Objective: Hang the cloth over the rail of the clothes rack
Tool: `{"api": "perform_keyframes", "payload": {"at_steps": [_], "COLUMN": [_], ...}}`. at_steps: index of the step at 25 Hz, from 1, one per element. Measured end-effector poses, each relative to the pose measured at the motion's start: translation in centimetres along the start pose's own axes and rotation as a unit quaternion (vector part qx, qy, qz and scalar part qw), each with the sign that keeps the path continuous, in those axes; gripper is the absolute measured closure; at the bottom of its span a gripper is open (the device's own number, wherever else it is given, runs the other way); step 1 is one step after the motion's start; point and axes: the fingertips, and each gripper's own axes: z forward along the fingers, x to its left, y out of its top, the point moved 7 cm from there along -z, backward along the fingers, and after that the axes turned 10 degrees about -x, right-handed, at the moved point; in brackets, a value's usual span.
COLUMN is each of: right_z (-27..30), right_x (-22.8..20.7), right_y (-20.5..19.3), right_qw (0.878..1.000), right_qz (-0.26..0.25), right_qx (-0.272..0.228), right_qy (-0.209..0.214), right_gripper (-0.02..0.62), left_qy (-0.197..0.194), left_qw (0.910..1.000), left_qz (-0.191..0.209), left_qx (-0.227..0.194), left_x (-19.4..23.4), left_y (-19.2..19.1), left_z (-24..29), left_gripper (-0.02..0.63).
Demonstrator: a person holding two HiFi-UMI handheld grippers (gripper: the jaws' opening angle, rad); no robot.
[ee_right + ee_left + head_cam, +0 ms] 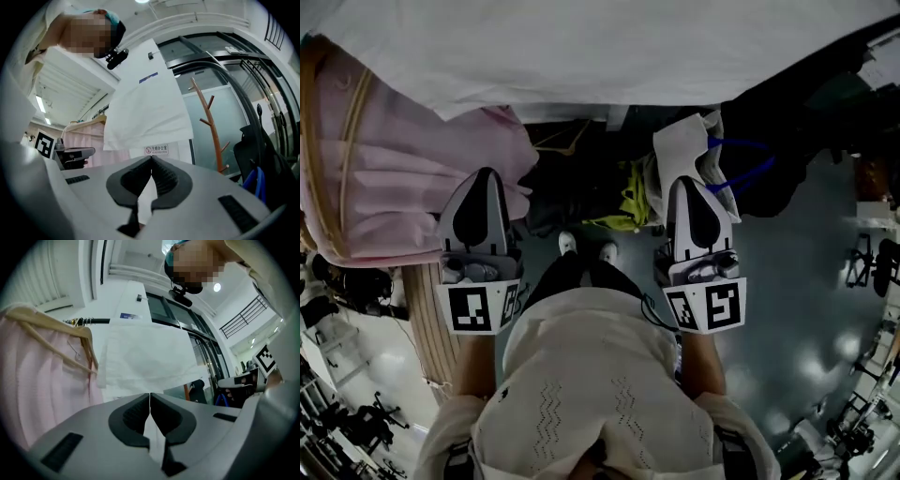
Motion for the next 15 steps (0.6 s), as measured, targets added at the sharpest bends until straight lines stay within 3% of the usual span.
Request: {"api": "perform_keyframes", "payload": {"at_steps": [4, 8, 11, 15], "right_z": [-0.5, -1.0, -1.0, -0.6], "right_x": [1.0, 1.9, 2.2, 2.2], "right_y": [-3.6, -5.4, -6.3, -7.2], "right_qw": [1.0, 0.999, 0.999, 0.998], "right_qz": [0.008, 0.014, 0.003, -0.007], "right_qx": [0.025, 0.031, 0.038, 0.05], "right_qy": [0.017, 0.03, 0.03, 0.028], "right_gripper": [0.577, 0.577, 0.577, 0.577], "left_qy": [-0.018, -0.016, -0.036, -0.021], "left_qw": [0.9983, 0.9968, 0.9955, 0.9952], "left_qz": [-0.052, -0.055, -0.081, -0.092], "left_qx": [0.018, 0.056, 0.035, 0.027], "left_x": [-3.2, -5.6, -6.6, -7.1], "left_y": [-4.0, -6.8, -7.1, -7.5], "left_z": [-0.3, -0.5, -1.0, -1.6], "left_gripper": [0.589, 0.589, 0.589, 0.589]}}
